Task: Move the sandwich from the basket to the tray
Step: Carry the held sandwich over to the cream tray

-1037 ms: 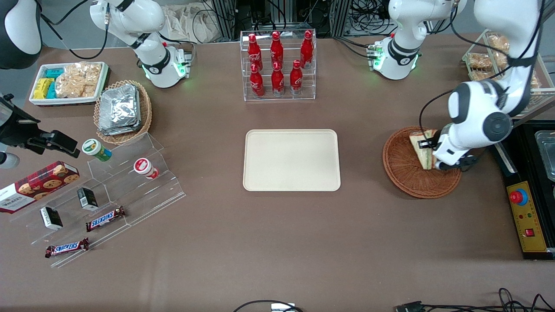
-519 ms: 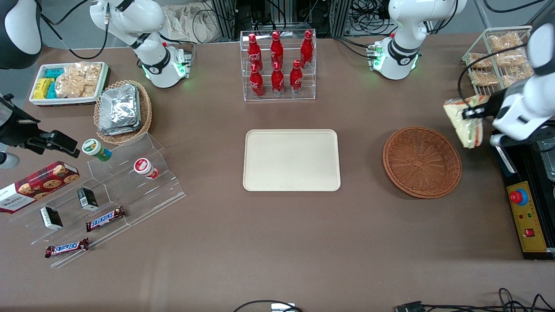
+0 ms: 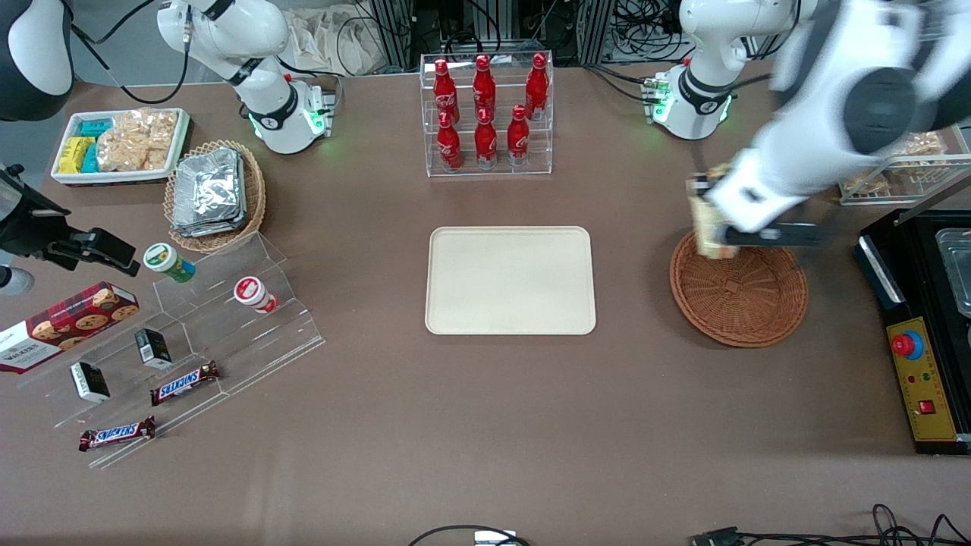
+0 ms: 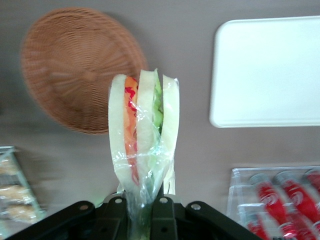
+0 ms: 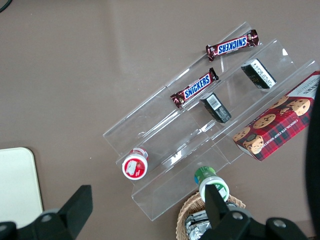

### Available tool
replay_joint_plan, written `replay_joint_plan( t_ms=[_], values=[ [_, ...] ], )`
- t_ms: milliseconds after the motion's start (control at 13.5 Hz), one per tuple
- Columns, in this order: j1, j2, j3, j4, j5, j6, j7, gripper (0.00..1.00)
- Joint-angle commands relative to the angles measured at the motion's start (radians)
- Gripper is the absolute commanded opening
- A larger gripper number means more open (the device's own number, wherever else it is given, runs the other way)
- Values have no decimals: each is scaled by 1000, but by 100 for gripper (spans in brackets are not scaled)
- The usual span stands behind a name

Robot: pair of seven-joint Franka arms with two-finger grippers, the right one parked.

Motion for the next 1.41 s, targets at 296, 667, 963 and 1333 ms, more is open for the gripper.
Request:
replay_joint_plan(
  t_ms=[296,667,963,1333],
  values=[
    [-30,126,-185,-113,20,297,-317,4],
    [-57,325,-185,-231,105,599,-436,6],
    [-88,499,-184,-230,346,677,-541,6],
    [-82,545,-182,-221,394,712,-541,58]
  ],
)
